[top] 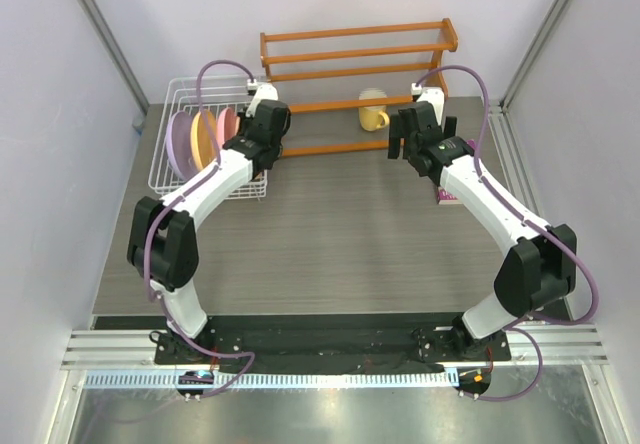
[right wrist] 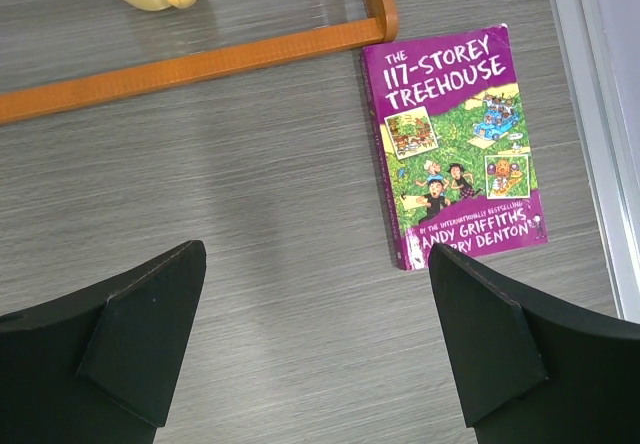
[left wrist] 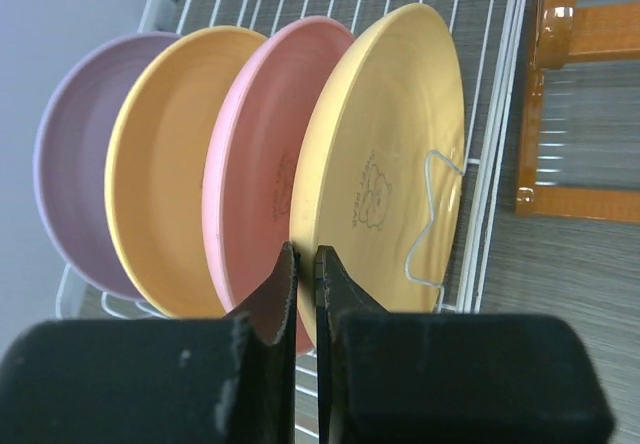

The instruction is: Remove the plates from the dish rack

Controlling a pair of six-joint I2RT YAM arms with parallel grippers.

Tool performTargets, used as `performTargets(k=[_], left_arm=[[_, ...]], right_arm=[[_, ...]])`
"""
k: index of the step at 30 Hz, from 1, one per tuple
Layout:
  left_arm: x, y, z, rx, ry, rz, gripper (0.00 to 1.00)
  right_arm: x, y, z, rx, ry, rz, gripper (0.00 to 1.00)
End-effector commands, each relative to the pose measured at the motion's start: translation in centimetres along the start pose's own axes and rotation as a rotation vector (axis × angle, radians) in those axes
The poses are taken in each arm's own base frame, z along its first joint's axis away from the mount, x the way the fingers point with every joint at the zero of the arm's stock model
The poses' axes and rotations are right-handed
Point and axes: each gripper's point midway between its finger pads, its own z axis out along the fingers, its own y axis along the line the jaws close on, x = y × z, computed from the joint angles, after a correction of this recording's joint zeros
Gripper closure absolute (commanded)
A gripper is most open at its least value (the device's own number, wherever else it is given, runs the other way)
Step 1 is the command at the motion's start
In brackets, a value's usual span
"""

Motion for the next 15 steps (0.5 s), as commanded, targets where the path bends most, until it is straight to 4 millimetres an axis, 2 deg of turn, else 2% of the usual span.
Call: performTargets(k=[1, 9, 12, 15], left_arm=[[-4.1, 0.0, -2.1, -0.058, -0.104, 0.002, 1.00], [-7.0, 1.0, -5.4, -0.251, -0.196, 0.136, 1.00], [-8.1, 2.5, -6.6, -0.336, -0.218, 0.121, 1.00], [-9.2, 3.7, -8.2, -0.350, -0.246, 0.088, 1.00]], right_arm=[[-0.6, -0.2, 0.1, 0.012, -0.019, 0.005, 0.00], [-0.2, -0.5, 0.3, 0.021, -0.012, 0.004, 0.00], [-0.2, -0.7, 0.3, 0.027, -0.012, 0.004, 0.00], [-0.4, -1.1, 0.1, 0.033, -0.019, 0.014, 0.00]])
